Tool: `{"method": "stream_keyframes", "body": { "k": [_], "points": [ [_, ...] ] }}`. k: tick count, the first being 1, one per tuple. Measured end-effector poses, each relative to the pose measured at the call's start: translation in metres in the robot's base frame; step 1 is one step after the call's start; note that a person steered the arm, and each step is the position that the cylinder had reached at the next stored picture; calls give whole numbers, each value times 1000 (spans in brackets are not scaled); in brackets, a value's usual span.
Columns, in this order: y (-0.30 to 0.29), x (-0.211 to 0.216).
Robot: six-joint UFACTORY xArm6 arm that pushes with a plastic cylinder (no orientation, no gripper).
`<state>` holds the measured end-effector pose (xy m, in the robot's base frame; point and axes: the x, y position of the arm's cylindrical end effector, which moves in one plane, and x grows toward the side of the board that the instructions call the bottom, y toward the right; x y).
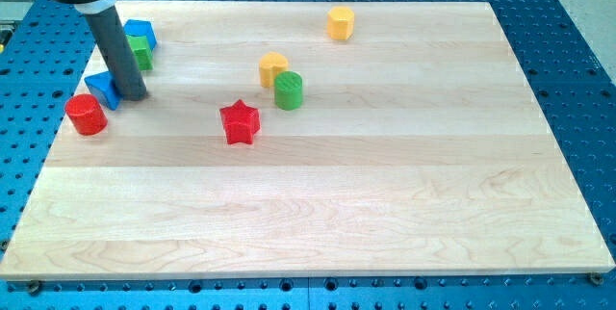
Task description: Separate the cube from the green star
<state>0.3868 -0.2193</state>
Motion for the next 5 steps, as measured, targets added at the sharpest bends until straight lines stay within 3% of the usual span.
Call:
{"method": "stream_keyframes", "body": {
  "k": [1,2,3,5],
  "points": [
    [68,-38],
    [78,-125],
    [74,-170],
    [39,-177]
  ]
}}
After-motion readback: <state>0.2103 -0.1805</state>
